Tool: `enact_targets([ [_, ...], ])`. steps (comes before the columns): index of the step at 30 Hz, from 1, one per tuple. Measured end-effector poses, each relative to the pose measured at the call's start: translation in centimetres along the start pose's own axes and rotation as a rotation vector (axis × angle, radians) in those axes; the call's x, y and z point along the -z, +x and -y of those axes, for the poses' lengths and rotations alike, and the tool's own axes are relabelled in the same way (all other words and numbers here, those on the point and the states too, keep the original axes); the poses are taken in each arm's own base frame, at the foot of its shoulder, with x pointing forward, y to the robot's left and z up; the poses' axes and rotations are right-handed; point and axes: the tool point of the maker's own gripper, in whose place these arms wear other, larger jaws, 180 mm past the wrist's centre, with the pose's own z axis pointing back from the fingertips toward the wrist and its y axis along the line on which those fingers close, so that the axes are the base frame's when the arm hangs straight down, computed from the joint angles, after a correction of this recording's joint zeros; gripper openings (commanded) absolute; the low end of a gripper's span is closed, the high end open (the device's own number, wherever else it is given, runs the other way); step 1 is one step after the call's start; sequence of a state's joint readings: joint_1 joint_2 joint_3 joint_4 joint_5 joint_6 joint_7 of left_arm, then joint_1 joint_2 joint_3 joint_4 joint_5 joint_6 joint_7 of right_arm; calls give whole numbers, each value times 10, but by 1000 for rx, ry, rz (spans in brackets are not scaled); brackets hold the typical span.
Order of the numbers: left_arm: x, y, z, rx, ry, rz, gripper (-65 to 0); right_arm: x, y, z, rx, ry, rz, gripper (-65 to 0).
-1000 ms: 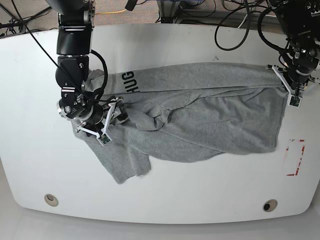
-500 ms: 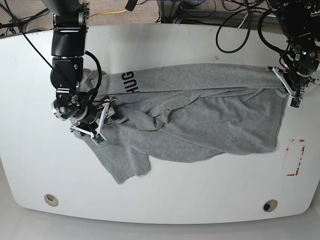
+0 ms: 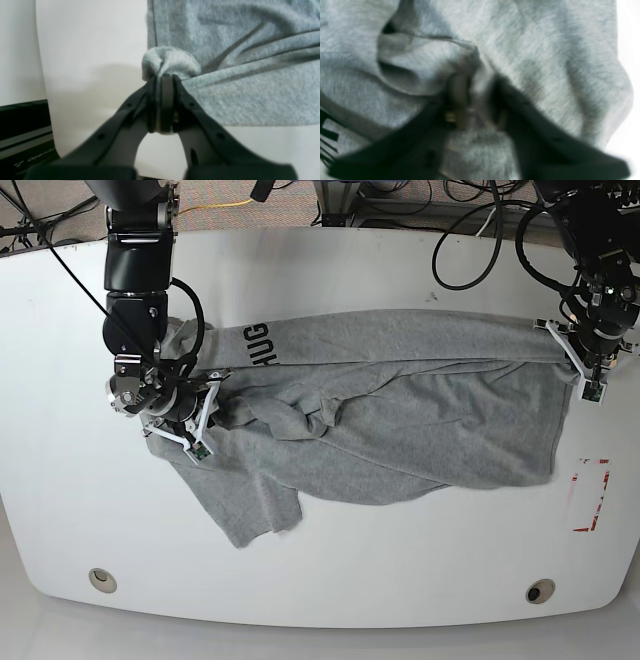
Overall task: Fold the T-shirt properly
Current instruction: 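Lift the shirt with both grippers and swing it up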
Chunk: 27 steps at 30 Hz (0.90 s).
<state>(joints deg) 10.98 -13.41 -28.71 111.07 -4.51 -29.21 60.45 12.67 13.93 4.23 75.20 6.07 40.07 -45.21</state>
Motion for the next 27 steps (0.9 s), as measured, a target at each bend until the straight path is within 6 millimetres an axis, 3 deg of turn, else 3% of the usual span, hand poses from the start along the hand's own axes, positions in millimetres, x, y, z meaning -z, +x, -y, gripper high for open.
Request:
enact_targets([
  [5,0,0,0,0,0,1,-650,-2,2,1,-7,-6,-2,-650],
  [9,0,3,-1,-2,3,2,-650,-15,2,-2,-42,-33,-17,-650],
  [14,-1,30,-11,-20,25,74,-650,-52,0,-9,-88,-105,-17,-650],
  [18,-2,43,-14,-28,33,100,-650,-87,-9,3,-41,-215,-23,-650],
  [20,-4,62,-16,-38,34,149,-650,-102,-6,5,-38,-256,-7,-650],
  [27,-8,114,-9,-28,21,261,-650,-125,13,17,-79,-327,12,-650],
])
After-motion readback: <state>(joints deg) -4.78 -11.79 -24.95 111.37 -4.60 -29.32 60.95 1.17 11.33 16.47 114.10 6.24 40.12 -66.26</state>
